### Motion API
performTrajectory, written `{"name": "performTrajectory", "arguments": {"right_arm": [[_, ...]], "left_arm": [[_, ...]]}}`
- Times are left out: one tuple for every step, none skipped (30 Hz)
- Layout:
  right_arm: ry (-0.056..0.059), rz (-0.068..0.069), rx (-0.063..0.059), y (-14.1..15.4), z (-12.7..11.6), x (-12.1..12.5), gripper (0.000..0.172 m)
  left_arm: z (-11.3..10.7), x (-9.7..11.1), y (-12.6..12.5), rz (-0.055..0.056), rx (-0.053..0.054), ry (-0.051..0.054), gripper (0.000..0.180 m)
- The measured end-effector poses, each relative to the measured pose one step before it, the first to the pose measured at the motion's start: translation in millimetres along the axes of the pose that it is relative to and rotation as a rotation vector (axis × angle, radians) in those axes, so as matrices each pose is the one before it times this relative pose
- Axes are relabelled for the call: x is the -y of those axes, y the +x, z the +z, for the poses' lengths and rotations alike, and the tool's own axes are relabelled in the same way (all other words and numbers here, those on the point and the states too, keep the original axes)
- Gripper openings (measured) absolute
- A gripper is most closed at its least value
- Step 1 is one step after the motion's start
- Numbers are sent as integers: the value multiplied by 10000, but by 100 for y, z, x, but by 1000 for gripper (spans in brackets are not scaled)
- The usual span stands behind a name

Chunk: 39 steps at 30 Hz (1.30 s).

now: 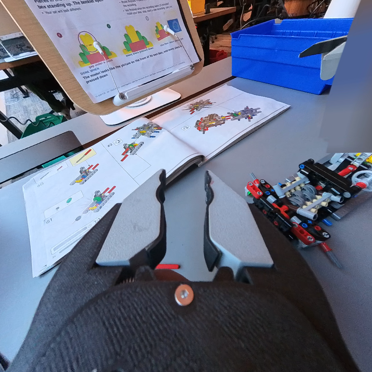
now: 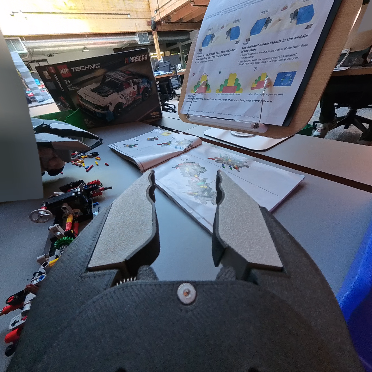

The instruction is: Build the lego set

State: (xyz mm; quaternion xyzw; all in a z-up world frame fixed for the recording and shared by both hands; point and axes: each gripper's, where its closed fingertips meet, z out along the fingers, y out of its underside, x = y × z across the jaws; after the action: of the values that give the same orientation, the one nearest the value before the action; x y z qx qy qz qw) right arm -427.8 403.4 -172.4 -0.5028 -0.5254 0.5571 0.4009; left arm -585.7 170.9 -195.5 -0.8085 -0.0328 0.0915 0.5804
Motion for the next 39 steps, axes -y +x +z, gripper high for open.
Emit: {"name": "performTrajectory", "arguments": {"right_arm": [[-3,-35,-29,51,-11,14,58],[-3,-24,-19,36,-23,24,58],[13,-8,-10,22,-24,36,57],[30,7,-7,25,-34,52,57],[44,13,-1,-5,-53,87,57],[46,8,5,-12,-52,100,56],[40,-5,-10,13,-44,72,56],[20,0,-19,40,-29,28,55],[4,9,-1,11,-11,17,55],[-2,12,9,-1,-5,-11,55],[-12,10,13,-10,10,-24,55],[-7,-1,30,-62,-2,-3,54],[19,-34,38,-101,-27,45,53],[32,-63,10,-75,-22,80,52],[21,-72,-8,-41,-29,46,51],[-2,-50,-8,-15,-1,0,50],[-21,-25,0,23,15,-37,49],[-36,-9,-11,83,25,-62,49],[-36,17,-37,151,7,-77,49],[-8,46,-37,182,-22,-33,49],[27,62,-42,178,-48,24,49],[42,46,-57,185,-74,51,50],[33,9,-49,128,-69,51,50],[11,-13,-30,63,-45,15,50],[-19,-27,-7,13,10,-38,49],[-56,-23,-6,8,44,-87,49],[-64,-15,0,-11,61,-118,49],[-43,-8,11,-26,44,-79,49],[-20,-10,10,-22,19,-28,49],[-2,-19,-2,-13,3,-6,49],[7,-12,-5,1,-14,18,49],[7,3,8,-5,-7,10,49],[-2,8,8,-4,7,-11,49],[-12,0,7,-18,3,-16,49],[-9,-13,0,-20,8,-5,49],[-23,-18,8,-37,9,-15,49],[-112,27,29,-89,14,-123,49],[-232,55,71,-137,52,-276,47],[-301,11,74,-152,100,-373,45]], "left_arm": [[13,-16,40,-12,-13,-10,36],[30,-31,39,15,0,-13,36],[40,-45,62,31,-1,-22,36],[25,-40,59,36,4,-23,36],[22,-9,56,39,9,-7,35],[21,-16,45,41,9,-2,35],[34,-40,39,37,11,-17,35],[17,-60,32,16,-3,-34,35],[-1,-7,63,-10,-25,-17,35],[-47,80,90,-20,-36,25,35],[-57,114,96,-14,-32,46,35],[-68,133,86,7,-23,45,35],[-51,91,72,27,-12,29,35],[-36,45,57,39,-2,12,35],[-12,18,36,36,-2,3,35],[14,-17,38,23,-7,-5,35],[43,-74,26,2,-17,-21,35],[86,-132,5,-10,-24,-42,35],[106,-181,-4,-28,-24,-70,35],[96,-159,13,-50,-35,-65,34],[58,-110,32,-64,-50,-39,34],[23,-38,41,-52,-42,-16,34],[-3,18,16,-18,-18,10,34],[-26,26,-22,3,10,13,34],[-22,33,-29,14,10,9,35],[-19,9,-29,10,13,5,34],[0,8,-18,-6,1,0,34],[8,-22,7,-15,-10,-11,34],[13,-17,35,-4,-14,-11,34],[18,-14,37,11,-8,-12,34],[24,-22,44,34,-1,-15,34],[28,-26,36,43,8,-21,34],[10,-10,37,44,11,-12,34],[21,9,37,35,9,2,33],[14,3,52,19,-9,-8,34],[14,-13,55,17,-9,-13,34],[7,3,39,22,-1,-6,34],[-5,14,38,26,2,-2,34],[3,-15,14,37,16,-22,34]]}}
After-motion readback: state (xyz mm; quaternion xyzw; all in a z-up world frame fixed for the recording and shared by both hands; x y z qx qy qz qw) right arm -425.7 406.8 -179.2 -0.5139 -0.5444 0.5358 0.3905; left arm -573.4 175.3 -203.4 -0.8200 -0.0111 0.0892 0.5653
